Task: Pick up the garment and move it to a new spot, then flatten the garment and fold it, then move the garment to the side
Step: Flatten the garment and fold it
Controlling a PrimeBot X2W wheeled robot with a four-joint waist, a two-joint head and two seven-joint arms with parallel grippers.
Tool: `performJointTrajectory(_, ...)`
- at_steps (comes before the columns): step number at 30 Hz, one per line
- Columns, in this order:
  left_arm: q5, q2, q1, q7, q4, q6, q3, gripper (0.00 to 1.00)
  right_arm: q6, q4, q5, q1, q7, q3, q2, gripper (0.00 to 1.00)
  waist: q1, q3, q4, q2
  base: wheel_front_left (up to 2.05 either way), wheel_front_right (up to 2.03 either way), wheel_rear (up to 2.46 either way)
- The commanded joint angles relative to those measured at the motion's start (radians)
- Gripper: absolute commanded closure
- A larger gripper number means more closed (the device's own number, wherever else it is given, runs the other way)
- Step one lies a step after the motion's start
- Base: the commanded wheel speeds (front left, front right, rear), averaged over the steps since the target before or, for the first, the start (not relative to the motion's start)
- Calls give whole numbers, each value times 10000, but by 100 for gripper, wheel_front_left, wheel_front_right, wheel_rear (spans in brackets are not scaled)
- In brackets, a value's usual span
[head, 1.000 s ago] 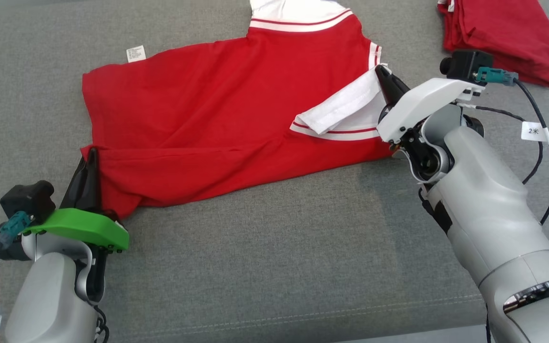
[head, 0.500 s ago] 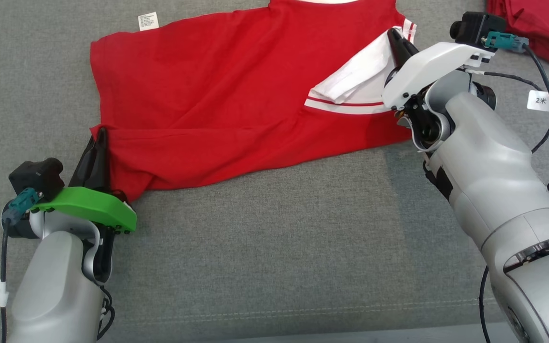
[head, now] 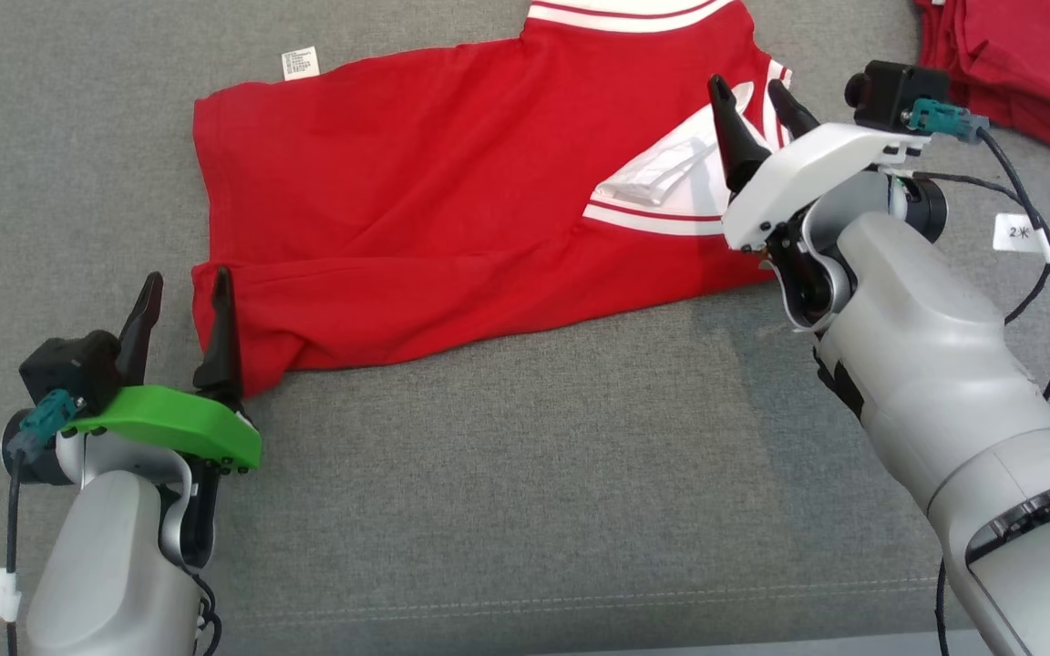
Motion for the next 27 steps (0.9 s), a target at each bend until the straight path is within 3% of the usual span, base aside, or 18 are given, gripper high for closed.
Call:
performJointTrajectory(1, 137, -67, 234, -39, -154, -18, 108, 0, -2, -188, 61, 313, -106, 149, -97, 0, -1, -201, -25, 0, 0, 0, 0)
performJointTrajectory(10, 838, -502, 1590, -39, -1244, -19, 673, 0, -2, -1556, 63, 1820, -308, 1033, -1080, 0, -1, -655, -71, 0, 0, 0, 0)
performJointTrajectory(16, 1315, -574, 2016, -39, -1191, -19, 759, 0, -2, -2077, -357, 2425, -317, 883, -1566, 0, -1, -678, -155, 0, 0, 0, 0)
performJointTrajectory(27, 1516, -515, 1544, -39, -197, -17, 859, 0, -2, -1674, -1310, 2704, -321, 566, -1518, 0, -1, -319, -310, 0, 0, 0, 0)
